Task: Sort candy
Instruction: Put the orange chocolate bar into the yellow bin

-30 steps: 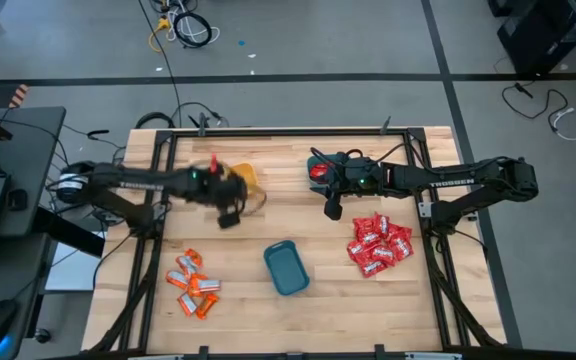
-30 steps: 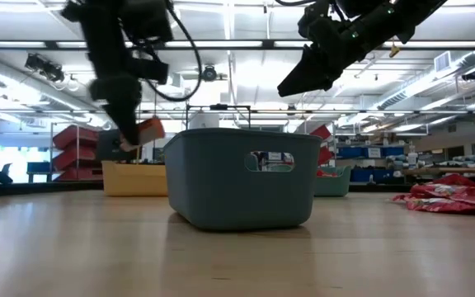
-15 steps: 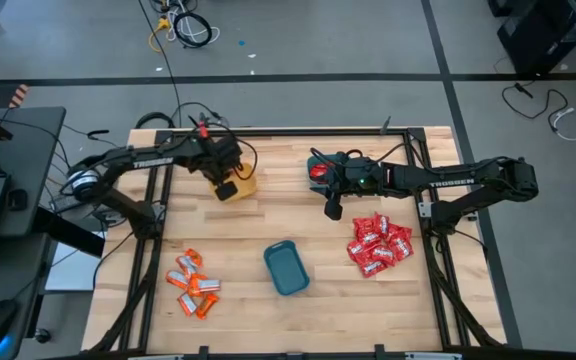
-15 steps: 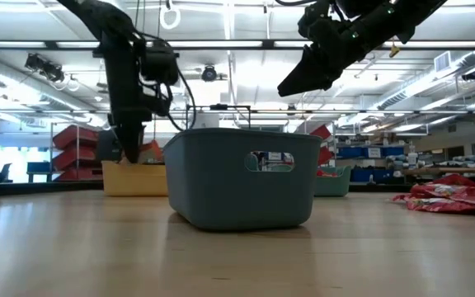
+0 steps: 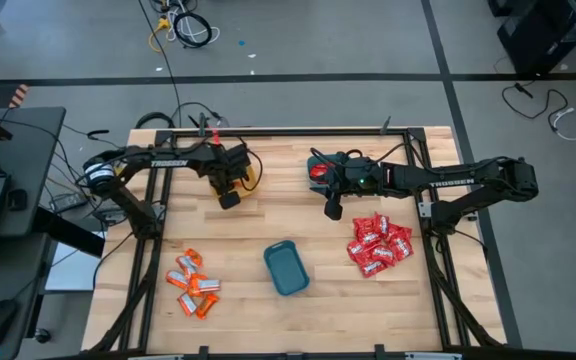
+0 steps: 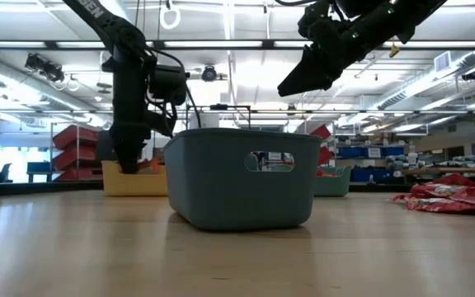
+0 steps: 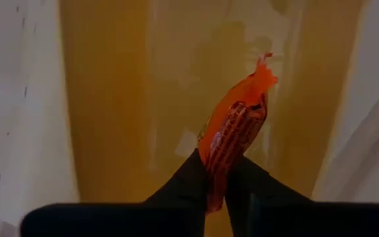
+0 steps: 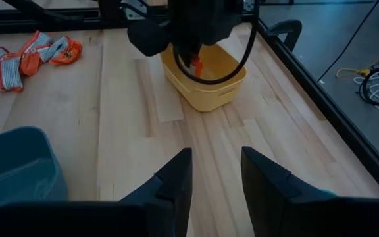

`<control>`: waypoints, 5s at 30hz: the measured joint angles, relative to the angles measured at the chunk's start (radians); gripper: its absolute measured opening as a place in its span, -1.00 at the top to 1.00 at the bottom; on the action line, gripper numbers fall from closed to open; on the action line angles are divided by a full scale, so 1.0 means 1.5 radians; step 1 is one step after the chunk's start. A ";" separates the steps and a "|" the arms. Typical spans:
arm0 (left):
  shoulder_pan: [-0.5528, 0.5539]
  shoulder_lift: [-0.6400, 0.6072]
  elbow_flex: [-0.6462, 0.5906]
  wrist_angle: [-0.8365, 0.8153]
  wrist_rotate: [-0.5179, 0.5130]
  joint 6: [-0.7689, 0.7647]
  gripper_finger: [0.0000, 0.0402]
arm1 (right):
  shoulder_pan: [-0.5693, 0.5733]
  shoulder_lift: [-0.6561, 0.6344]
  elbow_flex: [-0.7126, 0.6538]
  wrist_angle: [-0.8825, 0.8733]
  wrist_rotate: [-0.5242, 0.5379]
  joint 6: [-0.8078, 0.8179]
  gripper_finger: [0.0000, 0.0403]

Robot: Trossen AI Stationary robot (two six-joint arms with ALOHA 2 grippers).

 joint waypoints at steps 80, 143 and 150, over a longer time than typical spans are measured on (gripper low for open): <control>-0.545 -0.309 -0.273 -0.091 0.178 -0.775 0.14 | 0.001 0.117 0.001 0.115 -0.019 -0.010 0.23; -0.095 -0.201 -0.196 0.213 -0.024 -0.353 0.80 | 0.001 0.117 0.001 0.118 -0.019 -0.018 0.23; -0.095 -0.201 -0.186 0.212 0.009 -0.331 0.58 | 0.001 0.117 0.001 0.117 -0.019 -0.018 0.23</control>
